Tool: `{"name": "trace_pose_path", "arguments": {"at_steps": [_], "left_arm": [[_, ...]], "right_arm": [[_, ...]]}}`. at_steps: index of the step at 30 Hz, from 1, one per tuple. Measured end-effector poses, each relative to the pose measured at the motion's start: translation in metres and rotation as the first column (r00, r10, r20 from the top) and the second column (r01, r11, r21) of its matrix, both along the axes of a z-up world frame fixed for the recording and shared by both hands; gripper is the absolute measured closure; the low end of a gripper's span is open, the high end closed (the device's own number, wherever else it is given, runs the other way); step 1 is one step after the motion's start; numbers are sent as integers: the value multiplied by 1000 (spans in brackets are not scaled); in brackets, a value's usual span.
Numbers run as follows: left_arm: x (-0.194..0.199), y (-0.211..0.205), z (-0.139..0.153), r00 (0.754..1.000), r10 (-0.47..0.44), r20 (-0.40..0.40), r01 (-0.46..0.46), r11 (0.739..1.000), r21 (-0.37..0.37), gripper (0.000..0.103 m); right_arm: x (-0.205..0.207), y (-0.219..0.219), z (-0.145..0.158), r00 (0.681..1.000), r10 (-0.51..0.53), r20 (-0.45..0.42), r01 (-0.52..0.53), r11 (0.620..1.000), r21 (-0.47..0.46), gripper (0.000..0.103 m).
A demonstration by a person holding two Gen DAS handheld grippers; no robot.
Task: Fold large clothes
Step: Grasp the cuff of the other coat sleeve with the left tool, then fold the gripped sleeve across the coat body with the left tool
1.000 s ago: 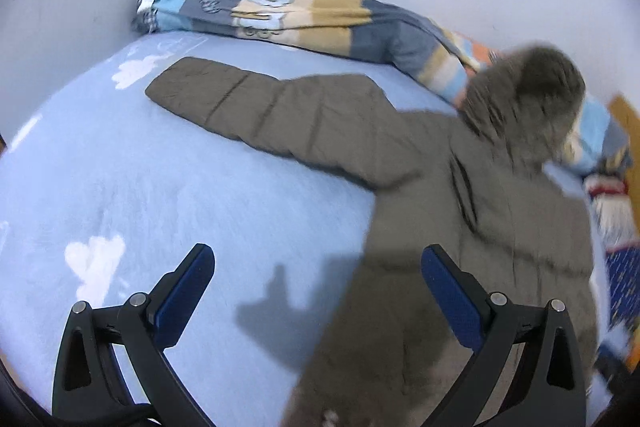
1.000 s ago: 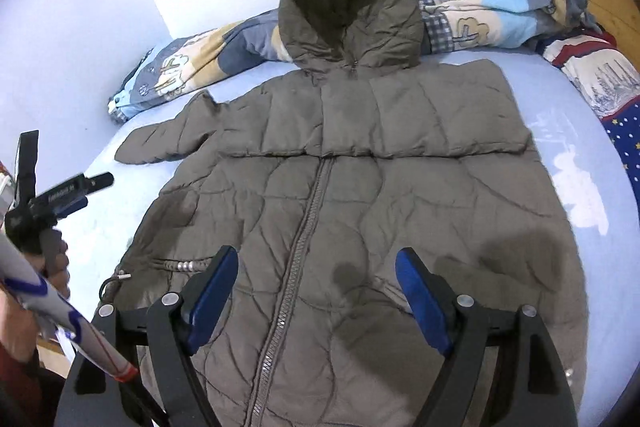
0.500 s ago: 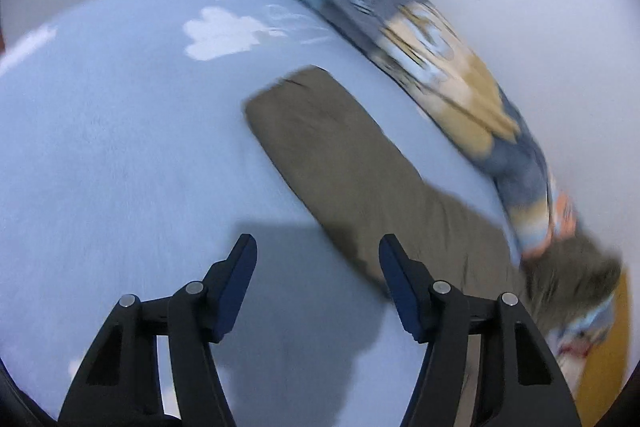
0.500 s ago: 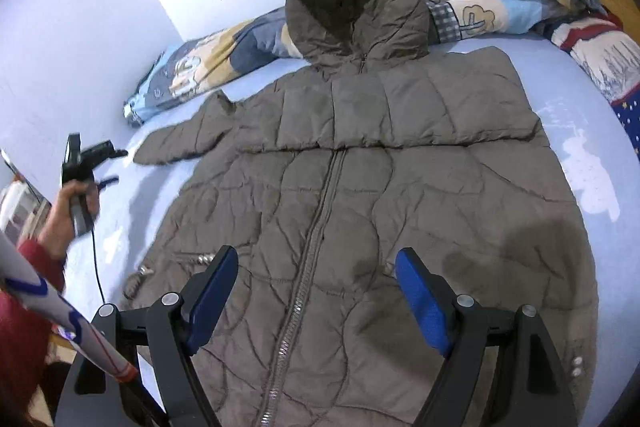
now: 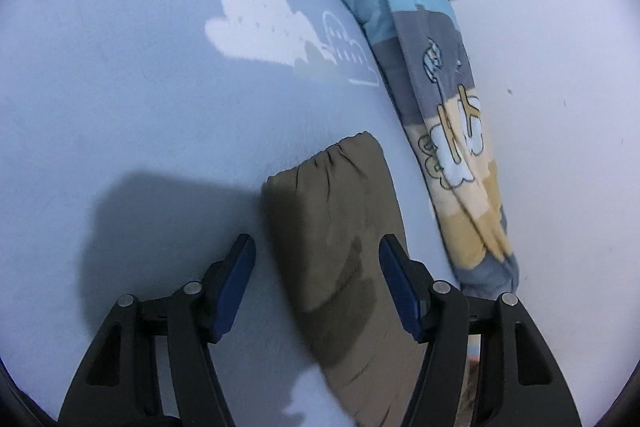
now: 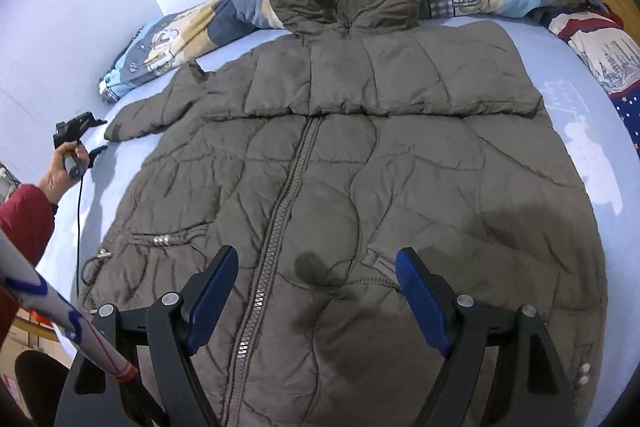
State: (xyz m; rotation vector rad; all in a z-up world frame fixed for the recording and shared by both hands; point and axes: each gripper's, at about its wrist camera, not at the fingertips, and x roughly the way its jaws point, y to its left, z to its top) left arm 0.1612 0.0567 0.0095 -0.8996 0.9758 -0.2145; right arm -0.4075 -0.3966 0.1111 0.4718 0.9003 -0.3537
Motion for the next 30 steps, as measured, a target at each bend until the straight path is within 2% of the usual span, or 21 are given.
{"name": "trace_pose_path", "arguments": {"at_steps": [2,3,4,5,8,11,21,25,30], "left_arm": [[2,-5,0,1000,10,26,-11,1000,14,43],[3,-10,3,999,-6,42,4,999,36,68],[4,-14,4,999,-20,43,18,999,51,82],[5,-16,7,998,-33,48,30,998,54,86],[0,-20,25,994,-55,97,45,994,103,87],[-7,-22,48,988,-73,137,59,993,105,88],[-57,-49,178,936,-165,311,123,981,152,88],[-93,-79,237,895,-229,382,172,969,179,88],[-151,-137,306,817,-342,465,261,937,231,88]], "right_arm": [[1,-1,-3,1000,3,-8,-3,1000,6,18],[1,-1,-4,1000,-2,-10,2,1000,4,18],[1,-2,-5,1000,-8,-9,8,1000,5,18],[0,-3,-5,1000,-13,-7,13,1000,9,18],[-1,-7,-4,1000,-31,0,31,999,15,18],[-4,-9,2,999,-48,19,48,999,14,18],[-20,-16,39,989,-108,105,109,994,0,19],[-31,-19,61,978,-133,163,138,990,-20,19],[-52,-29,83,955,-184,233,192,981,-13,19]]}}
